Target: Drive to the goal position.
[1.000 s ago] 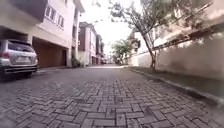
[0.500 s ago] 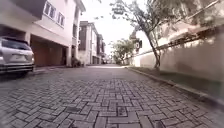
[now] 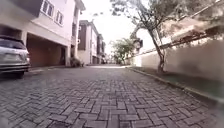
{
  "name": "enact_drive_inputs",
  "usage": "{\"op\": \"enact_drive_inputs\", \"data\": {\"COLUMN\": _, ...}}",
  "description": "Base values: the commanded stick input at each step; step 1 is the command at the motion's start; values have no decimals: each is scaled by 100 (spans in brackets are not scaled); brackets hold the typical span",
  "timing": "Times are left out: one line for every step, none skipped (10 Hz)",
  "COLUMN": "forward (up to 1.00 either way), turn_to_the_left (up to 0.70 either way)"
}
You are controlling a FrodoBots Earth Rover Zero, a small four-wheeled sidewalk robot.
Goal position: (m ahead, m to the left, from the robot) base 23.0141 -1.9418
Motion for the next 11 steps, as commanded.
{"op": "enact_drive_inputs", "data": {"forward": 69, "turn_to_the_left": 3}}
{"op": "enact_drive_inputs", "data": {"forward": 69, "turn_to_the_left": 3}}
{"op": "enact_drive_inputs", "data": {"forward": 69, "turn_to_the_left": 3}}
{"op": "enact_drive_inputs", "data": {"forward": 69, "turn_to_the_left": 3}}
{"op": "enact_drive_inputs", "data": {"forward": 69, "turn_to_the_left": -2}}
{"op": "enact_drive_inputs", "data": {"forward": 69, "turn_to_the_left": -24}}
{"op": "enact_drive_inputs", "data": {"forward": 69, "turn_to_the_left": -15}}
{"op": "enact_drive_inputs", "data": {"forward": 69, "turn_to_the_left": 3}}
{"op": "enact_drive_inputs", "data": {"forward": 69, "turn_to_the_left": 3}}
{"op": "enact_drive_inputs", "data": {"forward": 69, "turn_to_the_left": 3}}
{"op": "enact_drive_inputs", "data": {"forward": 69, "turn_to_the_left": 3}}
